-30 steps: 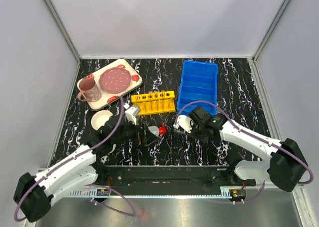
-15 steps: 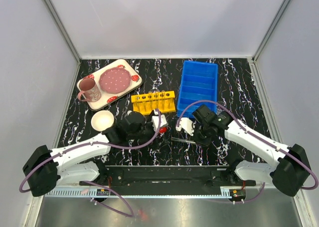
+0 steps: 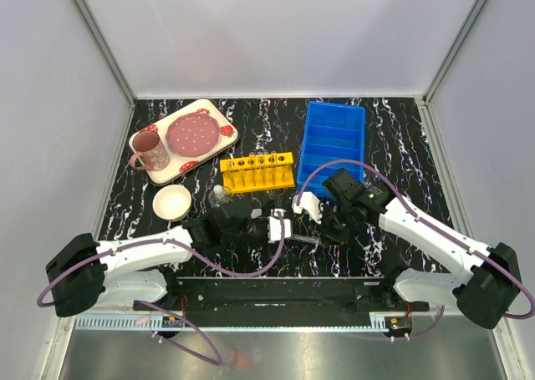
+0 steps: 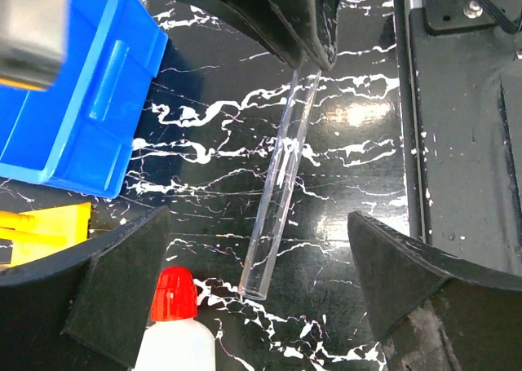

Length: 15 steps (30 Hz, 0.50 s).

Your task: Organize the chemistry lab equipment

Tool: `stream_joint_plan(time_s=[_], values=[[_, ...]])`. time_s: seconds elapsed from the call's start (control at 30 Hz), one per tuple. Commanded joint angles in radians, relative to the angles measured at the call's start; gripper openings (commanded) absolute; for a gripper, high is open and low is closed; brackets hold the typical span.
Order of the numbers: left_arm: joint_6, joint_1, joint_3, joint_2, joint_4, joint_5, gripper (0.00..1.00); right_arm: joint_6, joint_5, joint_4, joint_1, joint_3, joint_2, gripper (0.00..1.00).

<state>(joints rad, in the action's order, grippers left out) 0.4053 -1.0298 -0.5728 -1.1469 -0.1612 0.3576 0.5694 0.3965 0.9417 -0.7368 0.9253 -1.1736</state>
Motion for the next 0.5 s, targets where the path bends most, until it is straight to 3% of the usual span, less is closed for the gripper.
stream_joint_plan(time_s=[0.0,0.4,0.47], values=[[0.049,-0.018,0.016,0.012,-0.055,-0.008,0.93,-0.023,0.090,0.019,0.013,0.056,0.000,0.23],[0.081,-0.042,-0.019,-0.007,0.025,-0.057,0.68,-0.046,0.166,0.035,0.036,0.083,-0.026,0.23],[0.081,-0.042,-0.025,-0.010,0.049,-0.054,0.55,-0.048,0.173,0.035,0.039,0.081,-0.027,0.23]])
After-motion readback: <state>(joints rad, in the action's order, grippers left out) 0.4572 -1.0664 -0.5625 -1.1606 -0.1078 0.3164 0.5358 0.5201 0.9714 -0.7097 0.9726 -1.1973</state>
